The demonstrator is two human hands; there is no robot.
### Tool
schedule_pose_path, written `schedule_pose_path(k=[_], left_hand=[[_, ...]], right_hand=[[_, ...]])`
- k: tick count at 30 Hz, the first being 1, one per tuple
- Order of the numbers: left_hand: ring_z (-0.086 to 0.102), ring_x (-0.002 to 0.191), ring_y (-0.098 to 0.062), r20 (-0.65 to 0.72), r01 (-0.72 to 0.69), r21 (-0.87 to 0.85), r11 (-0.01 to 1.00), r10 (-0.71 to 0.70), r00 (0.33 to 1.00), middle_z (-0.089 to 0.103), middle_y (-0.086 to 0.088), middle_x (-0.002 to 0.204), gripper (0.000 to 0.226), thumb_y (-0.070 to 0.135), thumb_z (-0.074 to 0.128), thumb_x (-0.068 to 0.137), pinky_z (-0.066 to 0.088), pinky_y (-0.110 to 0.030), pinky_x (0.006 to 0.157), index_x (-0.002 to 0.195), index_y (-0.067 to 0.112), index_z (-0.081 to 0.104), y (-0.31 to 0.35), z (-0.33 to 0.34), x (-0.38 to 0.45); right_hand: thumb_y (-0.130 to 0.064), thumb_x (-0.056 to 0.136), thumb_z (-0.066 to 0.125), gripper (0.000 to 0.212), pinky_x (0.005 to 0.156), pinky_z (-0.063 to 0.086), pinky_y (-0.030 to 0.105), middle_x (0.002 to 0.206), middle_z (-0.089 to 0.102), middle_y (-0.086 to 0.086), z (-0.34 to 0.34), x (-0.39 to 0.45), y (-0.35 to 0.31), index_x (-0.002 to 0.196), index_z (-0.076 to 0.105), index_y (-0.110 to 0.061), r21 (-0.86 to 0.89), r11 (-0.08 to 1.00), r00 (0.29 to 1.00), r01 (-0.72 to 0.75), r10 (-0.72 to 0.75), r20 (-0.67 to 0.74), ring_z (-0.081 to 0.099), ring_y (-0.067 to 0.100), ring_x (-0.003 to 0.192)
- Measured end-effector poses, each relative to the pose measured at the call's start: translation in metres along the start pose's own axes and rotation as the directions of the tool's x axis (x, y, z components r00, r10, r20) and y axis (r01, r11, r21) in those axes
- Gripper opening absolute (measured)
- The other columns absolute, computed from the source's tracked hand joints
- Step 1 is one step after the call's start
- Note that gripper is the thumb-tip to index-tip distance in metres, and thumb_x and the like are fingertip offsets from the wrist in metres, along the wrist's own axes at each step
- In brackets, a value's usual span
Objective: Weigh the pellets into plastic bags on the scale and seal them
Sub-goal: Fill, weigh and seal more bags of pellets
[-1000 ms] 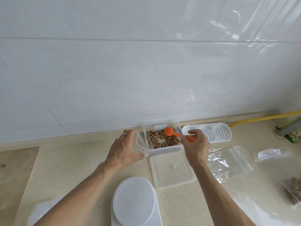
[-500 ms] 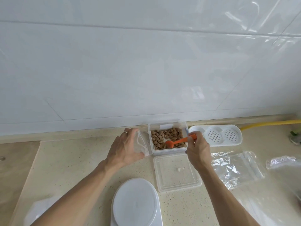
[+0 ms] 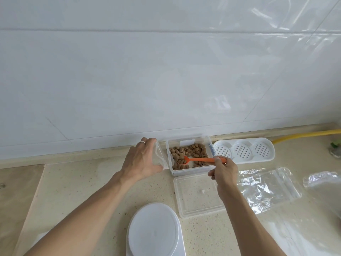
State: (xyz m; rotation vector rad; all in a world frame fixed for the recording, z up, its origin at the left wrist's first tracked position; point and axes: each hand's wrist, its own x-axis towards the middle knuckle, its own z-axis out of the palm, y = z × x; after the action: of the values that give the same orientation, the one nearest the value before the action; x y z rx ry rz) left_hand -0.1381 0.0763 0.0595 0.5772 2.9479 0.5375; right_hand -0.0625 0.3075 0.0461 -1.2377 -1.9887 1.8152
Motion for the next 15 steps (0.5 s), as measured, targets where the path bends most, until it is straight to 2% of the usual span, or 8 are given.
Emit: schedule_pose_path(k=[3, 9, 12, 15], left_hand=[[0.054, 0.098, -0.022, 0.029, -0.031, 0.061, 0.998, 0.030, 0.999, 0.049, -0.004, 0.117, 0.080, 0.047, 0.074, 0.065, 0.044, -0.035, 0.085, 0.130, 0.016, 0.040, 0.010, -0.001, 0.013], [0.052, 0.113, -0.024, 0.089, -0.080, 0.166, 0.983, 0.066, 0.994, 0.049, -0.006, 0.126, 0.086, 0.052, 0.073, 0.066, 0.039, -0.037, 0.089, 0.135, 0.015, 0.038, 0.026, 0.001, 0.035], [0.050, 0.116, -0.023, 0.107, -0.114, 0.190, 0.975, 0.095, 0.990, 0.048, -0.005, 0.127, 0.090, 0.053, 0.074, 0.063, 0.038, -0.038, 0.090, 0.136, 0.016, 0.037, 0.035, 0.000, 0.039], [0.049, 0.117, -0.022, 0.100, -0.164, 0.144, 0.976, 0.150, 0.984, 0.047, -0.004, 0.128, 0.092, 0.050, 0.074, 0.062, 0.038, -0.038, 0.094, 0.139, 0.017, 0.035, 0.045, -0.001, 0.040]], right_hand=[[-0.015, 0.101, 0.048, 0.013, 0.051, 0.045, 0.028, 0.077, 0.068, 0.012, -0.010, 0.000, -0.006, 0.107, 0.058, -0.009, 0.056, 0.998, 1.000, -0.006, 0.007, -0.022, 0.055, 0.015, 0.047], [-0.014, 0.100, 0.048, 0.015, 0.050, 0.043, 0.028, 0.092, 0.074, 0.011, -0.032, 0.005, -0.029, 0.109, 0.059, -0.008, 0.147, 0.987, 0.998, 0.057, -0.054, -0.023, 0.053, 0.012, 0.044], [-0.014, 0.100, 0.048, 0.015, 0.049, 0.043, 0.028, 0.091, 0.075, 0.010, -0.035, 0.000, -0.043, 0.107, 0.059, -0.006, 0.123, 0.986, 0.993, 0.114, -0.118, 0.023, 0.053, 0.012, 0.044], [-0.015, 0.099, 0.050, 0.011, 0.048, 0.042, 0.028, 0.090, 0.073, 0.010, -0.029, -0.008, -0.050, 0.099, 0.059, -0.010, 0.046, 0.981, 0.977, 0.190, -0.193, 0.091, 0.053, 0.012, 0.044]])
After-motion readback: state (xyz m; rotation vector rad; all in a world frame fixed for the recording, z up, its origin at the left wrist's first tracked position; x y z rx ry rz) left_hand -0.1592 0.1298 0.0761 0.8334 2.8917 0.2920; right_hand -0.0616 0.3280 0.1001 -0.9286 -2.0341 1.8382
